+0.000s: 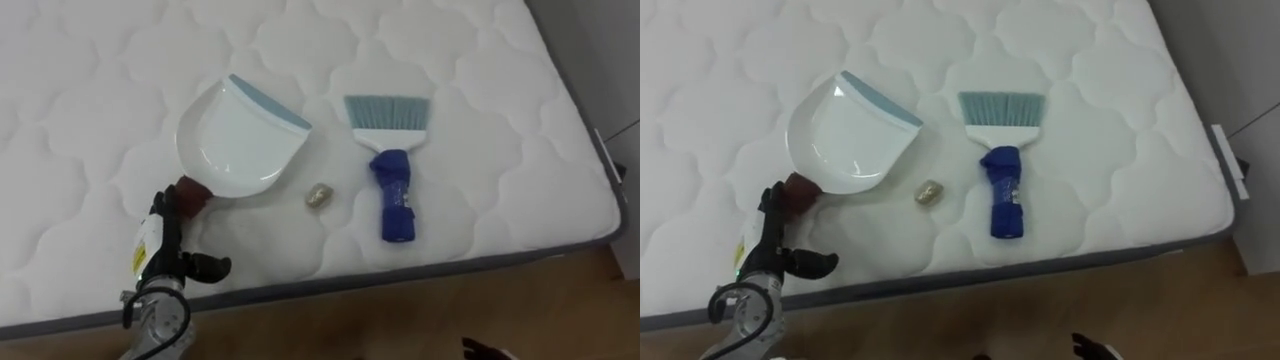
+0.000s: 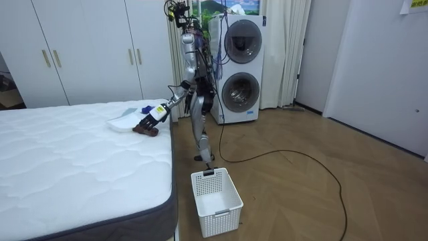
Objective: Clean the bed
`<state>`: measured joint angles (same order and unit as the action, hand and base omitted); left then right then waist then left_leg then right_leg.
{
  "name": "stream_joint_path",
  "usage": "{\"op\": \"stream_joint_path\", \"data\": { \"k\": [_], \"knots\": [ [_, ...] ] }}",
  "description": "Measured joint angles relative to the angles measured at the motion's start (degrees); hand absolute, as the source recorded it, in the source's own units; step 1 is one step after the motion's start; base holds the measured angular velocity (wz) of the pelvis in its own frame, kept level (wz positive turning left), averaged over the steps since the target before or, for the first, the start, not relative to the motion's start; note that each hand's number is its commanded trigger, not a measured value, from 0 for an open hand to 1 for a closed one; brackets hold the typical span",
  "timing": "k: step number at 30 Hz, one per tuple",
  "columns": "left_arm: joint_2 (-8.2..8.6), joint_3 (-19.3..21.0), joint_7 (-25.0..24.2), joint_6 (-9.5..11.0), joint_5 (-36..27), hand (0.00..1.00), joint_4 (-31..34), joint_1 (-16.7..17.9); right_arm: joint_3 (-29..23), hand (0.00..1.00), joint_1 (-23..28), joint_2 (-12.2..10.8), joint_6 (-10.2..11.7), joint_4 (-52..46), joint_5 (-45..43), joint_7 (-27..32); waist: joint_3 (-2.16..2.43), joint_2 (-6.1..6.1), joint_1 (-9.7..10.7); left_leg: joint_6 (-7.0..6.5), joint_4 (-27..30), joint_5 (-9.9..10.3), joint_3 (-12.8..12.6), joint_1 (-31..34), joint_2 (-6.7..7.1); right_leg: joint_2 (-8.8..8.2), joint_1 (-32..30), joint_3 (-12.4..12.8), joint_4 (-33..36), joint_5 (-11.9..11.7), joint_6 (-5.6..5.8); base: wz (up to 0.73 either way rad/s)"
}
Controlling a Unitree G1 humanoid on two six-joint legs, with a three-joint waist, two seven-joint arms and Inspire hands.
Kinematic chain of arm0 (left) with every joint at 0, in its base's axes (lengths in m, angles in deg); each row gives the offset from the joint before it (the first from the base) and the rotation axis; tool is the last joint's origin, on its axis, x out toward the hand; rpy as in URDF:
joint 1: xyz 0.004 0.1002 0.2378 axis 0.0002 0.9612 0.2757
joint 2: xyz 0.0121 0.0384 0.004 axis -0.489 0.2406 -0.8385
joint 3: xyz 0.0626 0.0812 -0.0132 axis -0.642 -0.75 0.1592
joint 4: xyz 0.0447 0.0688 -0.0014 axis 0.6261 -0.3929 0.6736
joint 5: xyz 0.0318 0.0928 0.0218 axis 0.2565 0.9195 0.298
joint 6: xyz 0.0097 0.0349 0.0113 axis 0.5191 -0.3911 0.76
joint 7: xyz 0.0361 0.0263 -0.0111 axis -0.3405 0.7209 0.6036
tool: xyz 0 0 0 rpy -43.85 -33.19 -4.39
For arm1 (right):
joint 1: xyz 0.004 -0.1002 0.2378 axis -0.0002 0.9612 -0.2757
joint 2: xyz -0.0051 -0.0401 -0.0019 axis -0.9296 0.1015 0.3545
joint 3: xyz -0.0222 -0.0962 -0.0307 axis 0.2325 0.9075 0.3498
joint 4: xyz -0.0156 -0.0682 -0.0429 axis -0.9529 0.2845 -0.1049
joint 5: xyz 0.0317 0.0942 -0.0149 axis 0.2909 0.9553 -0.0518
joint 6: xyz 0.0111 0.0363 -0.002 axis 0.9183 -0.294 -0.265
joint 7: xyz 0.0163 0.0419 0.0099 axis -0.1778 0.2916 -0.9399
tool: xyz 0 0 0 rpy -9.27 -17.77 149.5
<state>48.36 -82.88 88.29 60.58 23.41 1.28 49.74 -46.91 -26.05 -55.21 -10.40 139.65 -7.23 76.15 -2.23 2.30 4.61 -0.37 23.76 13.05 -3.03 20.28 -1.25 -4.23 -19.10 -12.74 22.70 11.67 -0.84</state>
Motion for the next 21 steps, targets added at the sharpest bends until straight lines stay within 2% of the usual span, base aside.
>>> {"op": "stream_joint_path", "data": {
  "k": [9, 13, 17, 21],
  "knots": [
    [-0.82, 0.0, 1.3, 0.0, 0.2, 0.00, 0.0, -1.2, 0.1, 0.00, 0.0, 0.2, -0.3, 0.1, 0.0, 0.0, 0.06, -0.10, -0.1, 0.00, 0.9, 0.0, 0.0, 0.2, -0.11, 0.10, 0.2, 0.0, 0.0, 0.2, -0.02, 0.00],
    [-0.83, 0.0, 2.0, 0.0, 0.3, 0.00, 0.0, -1.3, 0.1, 0.00, 0.1, 0.4, -0.4, 0.1, 0.1, 0.0, 0.24, -0.42, -0.1, 0.00, 1.0, 0.0, 0.1, 0.2, -0.13, 0.11, 0.2, 0.0, 0.1, 0.2, -0.03, 0.00],
    [-0.90, 0.1, 2.4, 0.0, 0.3, 0.00, 0.0, -1.3, 0.1, 0.00, 0.5, 1.0, -0.4, 0.1, 0.0, 0.0, 0.71, -1.20, -0.2, 0.00, 1.0, 0.0, 0.1, -0.1, -0.15, 0.12, 0.7, 0.0, 0.1, 0.2, -0.03, 0.00],
    [-1.06, 0.0, 2.4, 0.0, 0.2, 0.00, 0.0, -1.3, 0.1, 0.00, 1.0, 1.0, -0.2, 0.1, 0.1, 0.0, 0.71, -1.33, -0.1, 0.00, 1.0, 0.0, 0.1, -1.1, -0.15, 0.12, 1.7, 0.1, 0.1, 0.2, -0.09, 0.00]
  ]
}}
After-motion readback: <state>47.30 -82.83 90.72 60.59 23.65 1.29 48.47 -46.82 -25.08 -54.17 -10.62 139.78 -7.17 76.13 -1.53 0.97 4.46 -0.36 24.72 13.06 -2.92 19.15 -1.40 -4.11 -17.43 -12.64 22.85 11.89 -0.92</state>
